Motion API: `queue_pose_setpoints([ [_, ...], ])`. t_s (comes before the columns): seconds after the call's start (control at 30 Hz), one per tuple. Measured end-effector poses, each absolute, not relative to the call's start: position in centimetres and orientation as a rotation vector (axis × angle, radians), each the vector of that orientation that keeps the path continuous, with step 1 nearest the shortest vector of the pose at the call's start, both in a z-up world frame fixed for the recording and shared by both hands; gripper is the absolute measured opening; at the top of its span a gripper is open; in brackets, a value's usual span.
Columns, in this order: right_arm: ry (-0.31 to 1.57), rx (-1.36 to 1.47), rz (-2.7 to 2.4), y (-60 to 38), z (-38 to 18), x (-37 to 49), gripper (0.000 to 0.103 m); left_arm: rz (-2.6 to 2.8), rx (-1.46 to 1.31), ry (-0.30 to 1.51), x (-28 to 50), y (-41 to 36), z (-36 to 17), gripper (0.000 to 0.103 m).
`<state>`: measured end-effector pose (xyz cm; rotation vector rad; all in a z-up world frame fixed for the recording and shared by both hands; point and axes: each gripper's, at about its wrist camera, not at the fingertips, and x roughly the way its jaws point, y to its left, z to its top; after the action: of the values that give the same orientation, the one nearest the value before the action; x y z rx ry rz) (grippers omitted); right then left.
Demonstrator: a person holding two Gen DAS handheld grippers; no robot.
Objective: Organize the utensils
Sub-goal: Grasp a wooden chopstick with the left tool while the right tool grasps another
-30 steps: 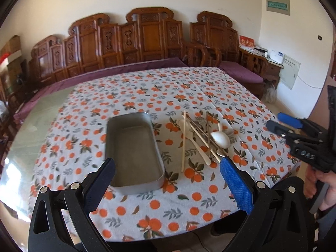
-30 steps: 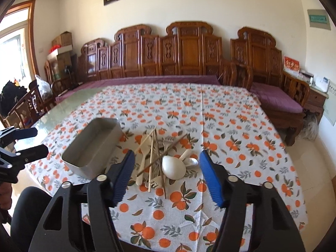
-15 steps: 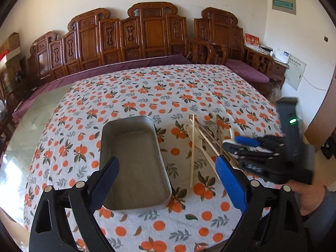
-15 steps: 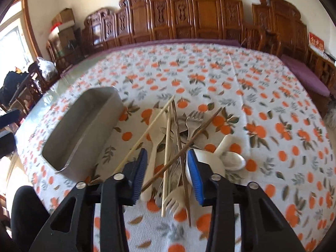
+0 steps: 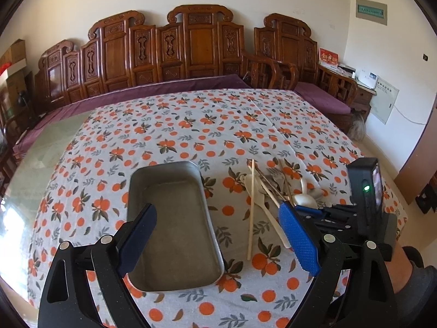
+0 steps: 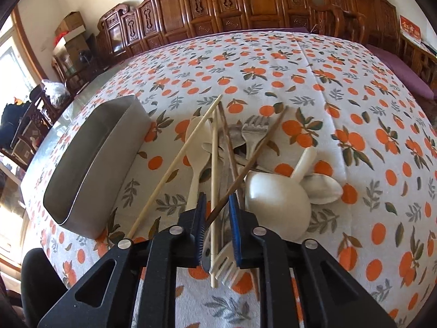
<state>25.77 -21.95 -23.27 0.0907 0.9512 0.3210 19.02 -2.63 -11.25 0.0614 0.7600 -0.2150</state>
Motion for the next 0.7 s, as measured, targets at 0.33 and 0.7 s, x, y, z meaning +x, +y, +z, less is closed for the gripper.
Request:
queue_pose_setpoints([
  [0.33,0.896,0.176,0.286,-26.3,-21.5,24.1,0.006,-0.266,0.103,0.818,21.1,-5.7,-13.6,0.087],
  [0.7,0.836,0.194,0.268,-29.4,-21.1,24.0,0.006,-0.350,0.146,1.028,26.0,-9.2,-18.8,0.043],
])
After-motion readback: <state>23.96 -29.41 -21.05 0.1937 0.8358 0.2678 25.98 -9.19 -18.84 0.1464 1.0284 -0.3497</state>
